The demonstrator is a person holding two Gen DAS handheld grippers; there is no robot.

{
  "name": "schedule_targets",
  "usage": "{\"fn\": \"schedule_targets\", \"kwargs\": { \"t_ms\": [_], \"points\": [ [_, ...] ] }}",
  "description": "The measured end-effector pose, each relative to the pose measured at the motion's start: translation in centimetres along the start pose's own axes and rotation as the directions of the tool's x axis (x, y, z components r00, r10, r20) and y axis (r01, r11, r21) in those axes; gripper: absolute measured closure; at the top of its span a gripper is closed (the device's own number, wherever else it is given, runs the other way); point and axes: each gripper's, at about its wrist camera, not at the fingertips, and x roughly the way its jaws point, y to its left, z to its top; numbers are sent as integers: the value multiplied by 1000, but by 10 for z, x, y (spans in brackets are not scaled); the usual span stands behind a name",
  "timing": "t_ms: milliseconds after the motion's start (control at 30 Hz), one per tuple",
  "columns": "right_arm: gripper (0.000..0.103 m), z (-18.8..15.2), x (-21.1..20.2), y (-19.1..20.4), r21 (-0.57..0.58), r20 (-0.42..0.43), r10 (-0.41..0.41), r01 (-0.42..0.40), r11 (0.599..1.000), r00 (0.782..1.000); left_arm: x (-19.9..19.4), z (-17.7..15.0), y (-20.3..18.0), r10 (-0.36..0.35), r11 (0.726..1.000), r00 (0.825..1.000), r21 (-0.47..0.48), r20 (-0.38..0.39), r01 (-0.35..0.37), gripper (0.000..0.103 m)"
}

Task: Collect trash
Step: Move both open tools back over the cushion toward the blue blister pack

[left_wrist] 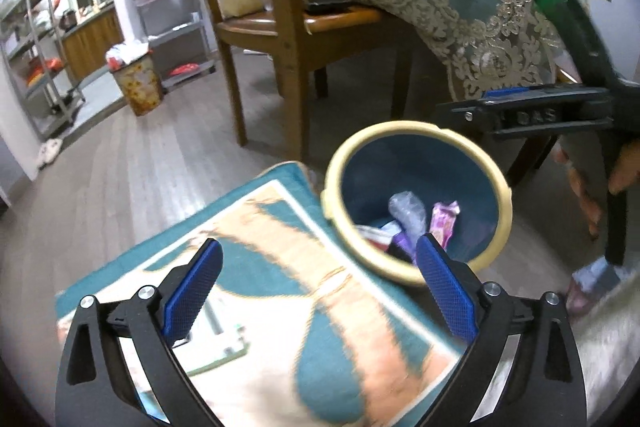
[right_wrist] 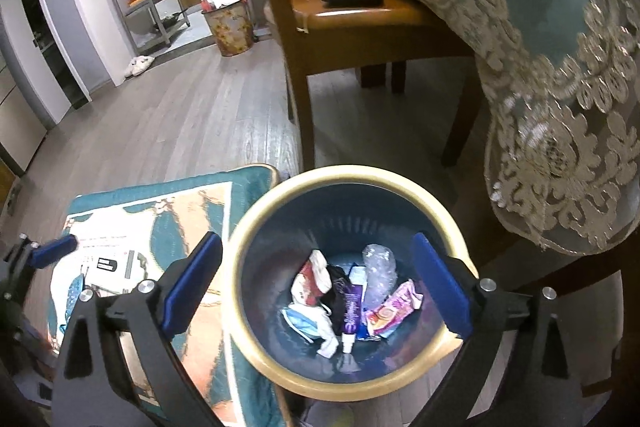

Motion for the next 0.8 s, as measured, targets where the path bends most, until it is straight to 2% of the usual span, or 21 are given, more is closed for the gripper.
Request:
{"fn": "schedule_targets", "kwargs": {
  "t_ms": [133,233,333,467,567,667,800],
  "points": [
    [6,5,-2,22,5,10,46,-46,999,999,-40,-1,34,61,997,998,47,8,-61,7],
    [6,5,-1,47,-31,6,61,-60,998,998,-66,-7,68,91,996,996,-6,19,-91,6],
    [6,4,2,76,-94,-5,71,-71,993,997,-84,-29,102,141,987,989,-82,43,-137,5],
    [6,-1,6,108,-181,-12,72,-73,981,997,-85,-60,147,146,959,989,-242,-14,-145,5],
    [6,-11,14,135,-238,-37,102,-108,965,994,-97,-76,165,191,953,982,-240,-1,-186,5],
    [6,-22,26,160,-279,-74,140,-155,948,987,-102,-95,187,241,941,970,-238,-34,-242,5],
    [6,-40,41,203,-360,-106,175,-202,911,979,-103,-123,220,253,910,964,-318,-83,-266,5]
  ]
}}
